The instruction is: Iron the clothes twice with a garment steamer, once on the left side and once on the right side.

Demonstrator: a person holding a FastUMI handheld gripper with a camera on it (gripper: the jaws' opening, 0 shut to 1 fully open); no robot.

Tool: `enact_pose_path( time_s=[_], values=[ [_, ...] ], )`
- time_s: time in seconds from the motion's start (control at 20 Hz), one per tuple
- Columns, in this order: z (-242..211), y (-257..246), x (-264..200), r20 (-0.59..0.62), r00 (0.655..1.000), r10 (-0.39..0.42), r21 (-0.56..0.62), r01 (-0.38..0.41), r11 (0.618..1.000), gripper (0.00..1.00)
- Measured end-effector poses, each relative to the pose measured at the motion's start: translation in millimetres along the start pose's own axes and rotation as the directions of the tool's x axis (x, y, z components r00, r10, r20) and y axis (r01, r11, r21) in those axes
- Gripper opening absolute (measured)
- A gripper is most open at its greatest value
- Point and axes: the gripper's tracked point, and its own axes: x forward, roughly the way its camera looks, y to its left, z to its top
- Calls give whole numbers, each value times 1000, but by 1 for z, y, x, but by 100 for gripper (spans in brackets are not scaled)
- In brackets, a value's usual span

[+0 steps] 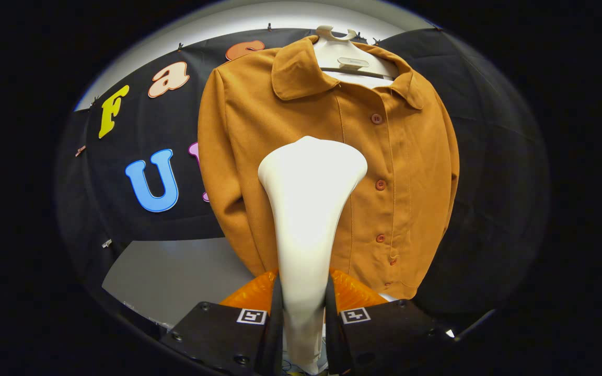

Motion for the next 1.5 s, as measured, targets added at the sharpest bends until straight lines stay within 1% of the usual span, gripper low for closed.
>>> enact_pose_path(
  time_s=[0.15,0.3,0.6,0.75,0.85,1.2,1.35,1.5],
  values=[
    [-16,-4,13,-42,999,11,-5,-11,1000,36],
    [-43,-12,28,-110,994,10,0,-10,1000,37],
    [-98,-24,51,-240,971,18,25,-13,1000,37],
    [-125,-27,55,-303,953,17,32,-8,999,37],
    [-148,-34,56,-343,939,10,36,2,999,37],
    [-204,-45,49,-451,893,-19,53,48,997,37],
    [-222,-47,40,-488,873,-32,52,66,996,37],
    [-228,-48,29,-503,864,-40,47,74,996,37]
  ],
)
